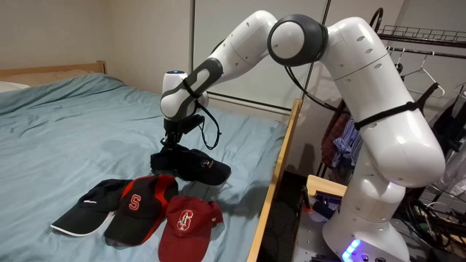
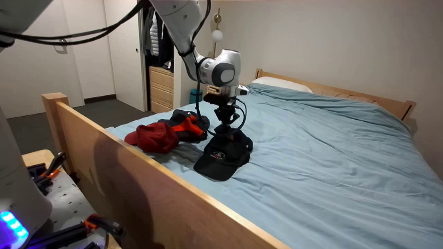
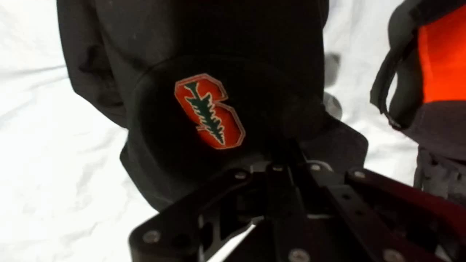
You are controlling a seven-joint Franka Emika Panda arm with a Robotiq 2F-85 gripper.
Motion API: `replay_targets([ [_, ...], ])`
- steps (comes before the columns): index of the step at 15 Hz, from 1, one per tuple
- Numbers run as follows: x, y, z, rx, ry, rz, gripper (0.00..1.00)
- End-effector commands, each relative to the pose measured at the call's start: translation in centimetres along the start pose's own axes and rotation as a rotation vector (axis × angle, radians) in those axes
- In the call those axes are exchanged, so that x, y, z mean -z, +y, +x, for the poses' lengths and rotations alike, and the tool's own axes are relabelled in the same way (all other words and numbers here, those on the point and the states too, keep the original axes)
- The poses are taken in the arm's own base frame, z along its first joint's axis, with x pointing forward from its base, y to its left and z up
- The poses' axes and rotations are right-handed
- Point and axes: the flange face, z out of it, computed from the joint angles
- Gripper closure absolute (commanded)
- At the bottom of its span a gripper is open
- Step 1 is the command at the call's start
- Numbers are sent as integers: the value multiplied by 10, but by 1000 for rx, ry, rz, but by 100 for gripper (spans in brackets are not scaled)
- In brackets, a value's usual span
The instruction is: Point the two caps on the right to the left
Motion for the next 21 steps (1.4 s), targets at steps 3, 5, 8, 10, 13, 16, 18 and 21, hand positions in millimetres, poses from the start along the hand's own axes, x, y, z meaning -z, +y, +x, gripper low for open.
replay_targets([
  [3, 89, 20, 4, -303, 81, 15, 95],
  [5, 116, 22, 7, -409, 118, 32, 95],
  [8, 114, 25, 16, -367, 133, 19, 95],
  [10, 110, 29, 15, -451, 103, -34, 96],
  [13, 95, 36, 10, -608, 72, -113, 96],
  [16, 80, 41, -3, -575, 29, -270, 64],
  [18, 70, 38, 0, -445, 48, -301, 51],
  [21, 54, 38, 9, -427, 114, -281, 32],
])
